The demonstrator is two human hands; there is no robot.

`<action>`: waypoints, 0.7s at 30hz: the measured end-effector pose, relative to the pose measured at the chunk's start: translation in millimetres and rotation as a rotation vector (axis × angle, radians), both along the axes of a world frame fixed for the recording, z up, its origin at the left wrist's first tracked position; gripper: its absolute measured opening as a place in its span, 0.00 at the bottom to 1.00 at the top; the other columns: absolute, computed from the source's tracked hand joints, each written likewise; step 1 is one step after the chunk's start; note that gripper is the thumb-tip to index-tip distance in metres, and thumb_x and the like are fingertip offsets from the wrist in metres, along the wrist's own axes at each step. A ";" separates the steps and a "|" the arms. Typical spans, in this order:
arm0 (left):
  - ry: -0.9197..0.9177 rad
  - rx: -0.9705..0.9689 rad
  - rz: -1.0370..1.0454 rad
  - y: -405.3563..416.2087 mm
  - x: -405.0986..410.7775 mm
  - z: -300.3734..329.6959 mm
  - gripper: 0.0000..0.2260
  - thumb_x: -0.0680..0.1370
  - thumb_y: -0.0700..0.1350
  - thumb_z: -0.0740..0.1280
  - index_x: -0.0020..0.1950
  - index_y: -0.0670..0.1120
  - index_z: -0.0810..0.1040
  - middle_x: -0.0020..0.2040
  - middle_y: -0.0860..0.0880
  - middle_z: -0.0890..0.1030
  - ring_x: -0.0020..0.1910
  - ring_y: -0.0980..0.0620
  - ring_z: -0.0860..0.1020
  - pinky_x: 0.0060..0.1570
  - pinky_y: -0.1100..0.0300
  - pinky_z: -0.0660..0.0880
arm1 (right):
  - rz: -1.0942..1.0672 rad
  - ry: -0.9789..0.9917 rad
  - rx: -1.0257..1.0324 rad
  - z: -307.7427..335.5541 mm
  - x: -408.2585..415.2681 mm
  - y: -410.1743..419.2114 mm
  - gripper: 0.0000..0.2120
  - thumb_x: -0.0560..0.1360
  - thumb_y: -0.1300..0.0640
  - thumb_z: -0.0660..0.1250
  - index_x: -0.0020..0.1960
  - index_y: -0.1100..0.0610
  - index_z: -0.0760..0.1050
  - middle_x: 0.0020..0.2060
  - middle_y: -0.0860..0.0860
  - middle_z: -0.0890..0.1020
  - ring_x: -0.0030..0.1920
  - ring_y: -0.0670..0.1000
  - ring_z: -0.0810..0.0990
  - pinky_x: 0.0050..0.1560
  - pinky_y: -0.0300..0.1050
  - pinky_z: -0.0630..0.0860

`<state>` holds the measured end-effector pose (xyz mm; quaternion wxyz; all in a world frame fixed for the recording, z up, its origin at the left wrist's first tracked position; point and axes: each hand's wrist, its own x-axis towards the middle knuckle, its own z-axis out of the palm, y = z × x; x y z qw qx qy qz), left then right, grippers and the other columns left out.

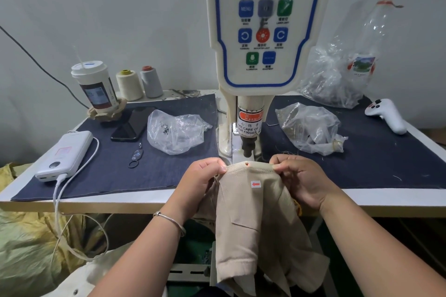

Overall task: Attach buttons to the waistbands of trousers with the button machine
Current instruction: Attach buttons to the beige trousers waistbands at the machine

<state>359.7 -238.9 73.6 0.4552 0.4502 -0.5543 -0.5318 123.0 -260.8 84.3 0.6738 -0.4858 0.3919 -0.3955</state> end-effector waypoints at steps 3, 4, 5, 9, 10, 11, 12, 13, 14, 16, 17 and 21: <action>0.008 -0.008 0.005 -1.3 0.0 -0.3 0.07 0.65 0.52 0.67 0.31 0.49 0.75 0.28 0.54 0.70 0.28 0.59 0.67 0.28 0.69 0.65 | 0.002 -0.007 0.000 1.5 -0.3 0.2 0.06 0.68 0.62 0.63 0.32 0.59 0.73 0.30 0.53 0.68 0.32 0.49 0.66 0.35 0.44 0.59; 0.010 -0.008 0.011 -1.2 -0.6 1.3 0.07 0.65 0.51 0.67 0.31 0.49 0.75 0.29 0.54 0.70 0.29 0.59 0.67 0.28 0.68 0.65 | 0.002 -0.014 0.002 3.4 -0.1 1.0 0.06 0.68 0.63 0.63 0.32 0.59 0.72 0.29 0.53 0.68 0.32 0.49 0.67 0.34 0.43 0.61; 0.009 -0.008 0.016 -0.1 -1.3 3.2 0.07 0.65 0.51 0.67 0.31 0.49 0.75 0.29 0.54 0.70 0.29 0.58 0.67 0.28 0.68 0.65 | 0.003 -0.023 0.004 5.9 0.7 3.0 0.05 0.67 0.62 0.63 0.32 0.59 0.72 0.29 0.53 0.69 0.31 0.48 0.67 0.34 0.43 0.63; 0.006 -0.053 -0.013 13.9 -1.4 12.4 0.07 0.65 0.50 0.67 0.31 0.47 0.74 0.28 0.53 0.69 0.28 0.57 0.66 0.29 0.69 0.64 | 0.024 -0.062 -0.028 15.7 3.0 22.7 0.04 0.65 0.61 0.64 0.33 0.59 0.71 0.28 0.54 0.67 0.30 0.51 0.67 0.32 0.46 0.62; -0.004 -0.082 -0.035 19.3 -0.8 15.5 0.08 0.65 0.49 0.67 0.31 0.46 0.73 0.29 0.52 0.69 0.29 0.56 0.66 0.31 0.69 0.65 | 0.038 -0.066 -0.041 18.4 2.3 30.3 0.03 0.65 0.62 0.65 0.34 0.60 0.71 0.29 0.54 0.67 0.30 0.52 0.66 0.32 0.47 0.60; -0.021 -0.114 -0.057 25.6 -0.7 19.9 0.09 0.66 0.49 0.66 0.31 0.44 0.72 0.30 0.50 0.69 0.32 0.54 0.67 0.34 0.67 0.66 | 0.054 -0.060 -0.052 21.1 1.0 38.5 0.04 0.65 0.63 0.66 0.35 0.60 0.71 0.30 0.54 0.68 0.31 0.52 0.67 0.32 0.47 0.60; -0.029 -0.138 -0.076 32.7 -0.6 24.6 0.10 0.66 0.48 0.66 0.31 0.43 0.71 0.31 0.48 0.68 0.34 0.52 0.67 0.36 0.65 0.66 | 0.072 -0.045 -0.065 24.4 -0.7 46.4 0.04 0.64 0.64 0.67 0.36 0.60 0.72 0.30 0.55 0.69 0.30 0.51 0.68 0.32 0.46 0.62; -0.030 -0.150 -0.088 41.8 0.5 29.2 0.10 0.66 0.48 0.66 0.31 0.42 0.71 0.33 0.46 0.68 0.36 0.51 0.66 0.38 0.63 0.66 | 0.095 -0.030 -0.081 28.8 -2.3 54.6 0.04 0.64 0.64 0.68 0.36 0.60 0.73 0.30 0.54 0.70 0.30 0.50 0.70 0.32 0.44 0.65; -0.014 -0.159 -0.096 51.2 2.1 34.1 0.10 0.65 0.48 0.66 0.30 0.43 0.71 0.33 0.45 0.68 0.36 0.50 0.67 0.38 0.61 0.66 | 0.120 -0.019 -0.099 34.8 -3.0 62.8 0.03 0.65 0.64 0.68 0.35 0.59 0.74 0.29 0.53 0.72 0.30 0.49 0.71 0.30 0.41 0.68; 0.024 -0.167 -0.140 70.8 3.9 51.8 0.08 0.64 0.47 0.65 0.28 0.45 0.71 0.33 0.45 0.70 0.35 0.49 0.68 0.35 0.59 0.65 | 0.168 0.001 -0.149 50.6 -3.9 76.8 0.02 0.66 0.63 0.68 0.35 0.59 0.76 0.30 0.53 0.74 0.30 0.48 0.73 0.31 0.37 0.71; 0.008 -0.160 -0.160 77.3 1.0 63.0 0.08 0.64 0.46 0.65 0.27 0.45 0.71 0.32 0.45 0.70 0.34 0.49 0.68 0.34 0.59 0.65 | 0.191 0.032 -0.195 60.2 -3.9 83.7 0.02 0.66 0.63 0.69 0.36 0.59 0.77 0.31 0.53 0.75 0.31 0.48 0.73 0.33 0.36 0.71; -0.503 0.099 -0.365 87.4 -10.1 111.3 0.13 0.76 0.39 0.64 0.31 0.46 0.73 0.23 0.51 0.74 0.33 0.53 0.71 0.33 0.67 0.69 | 0.290 0.242 -0.445 103.3 4.6 111.9 0.02 0.70 0.60 0.70 0.39 0.58 0.79 0.33 0.48 0.78 0.34 0.44 0.75 0.36 0.32 0.71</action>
